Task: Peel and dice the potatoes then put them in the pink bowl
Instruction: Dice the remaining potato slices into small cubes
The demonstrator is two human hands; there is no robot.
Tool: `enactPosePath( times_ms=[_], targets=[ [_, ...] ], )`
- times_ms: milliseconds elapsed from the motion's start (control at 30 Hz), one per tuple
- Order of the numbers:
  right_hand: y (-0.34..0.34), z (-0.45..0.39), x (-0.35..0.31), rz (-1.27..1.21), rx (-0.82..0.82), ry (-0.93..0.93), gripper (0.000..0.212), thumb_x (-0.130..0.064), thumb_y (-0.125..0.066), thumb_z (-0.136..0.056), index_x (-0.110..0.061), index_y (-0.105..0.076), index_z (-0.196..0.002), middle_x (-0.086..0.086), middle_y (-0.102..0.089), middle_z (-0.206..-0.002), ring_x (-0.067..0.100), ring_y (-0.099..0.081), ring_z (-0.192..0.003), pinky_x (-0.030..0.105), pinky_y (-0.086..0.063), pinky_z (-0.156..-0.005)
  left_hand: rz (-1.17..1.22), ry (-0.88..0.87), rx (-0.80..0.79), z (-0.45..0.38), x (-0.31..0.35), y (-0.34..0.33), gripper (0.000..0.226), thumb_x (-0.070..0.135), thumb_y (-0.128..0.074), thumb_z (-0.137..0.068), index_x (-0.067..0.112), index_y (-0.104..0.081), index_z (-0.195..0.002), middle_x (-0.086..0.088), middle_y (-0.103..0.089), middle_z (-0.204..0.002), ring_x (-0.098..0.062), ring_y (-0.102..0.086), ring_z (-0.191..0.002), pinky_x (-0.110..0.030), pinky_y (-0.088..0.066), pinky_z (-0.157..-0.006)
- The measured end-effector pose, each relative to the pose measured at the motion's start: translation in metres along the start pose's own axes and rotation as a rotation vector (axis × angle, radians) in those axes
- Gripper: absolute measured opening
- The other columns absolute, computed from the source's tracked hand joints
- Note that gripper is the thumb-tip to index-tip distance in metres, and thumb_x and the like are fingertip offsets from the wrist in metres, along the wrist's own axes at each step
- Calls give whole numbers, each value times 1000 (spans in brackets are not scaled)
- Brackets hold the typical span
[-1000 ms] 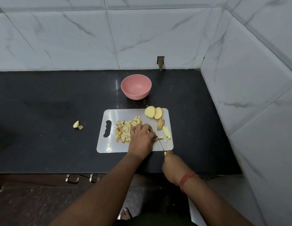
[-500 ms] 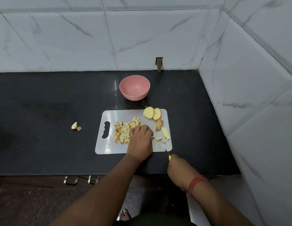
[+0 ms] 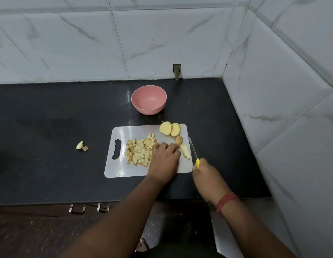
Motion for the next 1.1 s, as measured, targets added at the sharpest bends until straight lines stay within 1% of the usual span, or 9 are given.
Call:
enactPosePath(
  times_ms=[133,300,433,533,633,767,867,967,1100],
  targets=[
    [-1,-3,1,13,0,-2,16,-26,-35,-103,-14,-45,-99,1,-51,-78,13,-49,-63,27,-37,-51,14,43,13,0,-11,1,23,18,-62,-87,16,-64,-110,-4,-60,-105,-28,-52,-95,-48,-42,-91],
    [-2,-8,0,-35,-12,-5,17,-25,-36,-102,-13,-43,-91,2,-49,-77,14,-45,-61,28,-36,-53,-27,-95,-32,-8,4,-2,35,26,-63,-88,17,-63,-122,-6,-57,-123,-29,-52,-99,-47,-43,-85],
    [0,-8,0,-49,-8,-11,18,-26,-36,-102,-13,-44,-92,3,-51,-78,15,-48,-61,28,-38,-53,-65,-87,-72,-13,8,-4,24,28,-61,-91,18,-66,-112,-7,-55,-124,-30,-50,-100,-48,-43,-83],
    [2,-9,1,-27,-1,-3,17,-25,-37,-102,-13,-42,-90,3,-52,-79,15,-48,-62,28,-35,-51,-41,-117,-53,-11,8,-3,16,29,-60,-92,17,-63,-103,-8,-58,-123,-30,-50,-99,-48,-43,-83],
    [3,-9,1,-28,5,6,17,-24,-38,-101,-14,-41,-88,4,-52,-80,15,-48,-63,28,-32,-50,-21,-140,-16,-9,7,-3,18,34,-59,-92,18,-62,-98,-5,-61,-114,-29,-51,-97,-46,-43,-82],
    [1,-10,3,20,-1,-3,17,-25,-36,-102,-12,-45,-96,3,-53,-80,14,-49,-64,28,-34,-51,-11,-133,18,-6,6,-5,19,35,-56,-93,17,-63,-96,-5,-63,-106,-28,-52,-91,-45,-43,-80],
    [-6,-12,10,53,-23,-45,18,-24,-35,-102,-11,-47,-100,6,-57,-86,18,-54,-71,31,-42,-58,19,-113,32,-2,4,-3,16,31,-57,-91,16,-63,-93,-5,-62,-102,-28,-52,-89,-46,-42,-81],
    [-16,-9,16,134,-81,-90,18,-22,-36,-102,-10,-47,-105,7,-58,-93,20,-57,-77,28,-40,-56,62,-60,35,2,0,-2,14,29,-58,-89,16,-63,-89,-3,-60,-95,-27,-50,-88,-45,-40,-79],
    [-30,-7,22,183,-126,-115,19,-20,-35,-101,-9,-48,-108,9,-61,-97,25,-62,-89,29,-42,-63,81,1,31,3,-3,-1,12,28,-62,-88,17,-63,-84,0,-59,-88,-24,-48,-85,-43,-39,-79]
  ],
)
Point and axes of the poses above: each hand's wrist, its own z-axis away from the middle knuckle, its own y-axis out of the back of the hand, x = y × z, the point moved 5 cm from there along -z, towards the middle knuckle
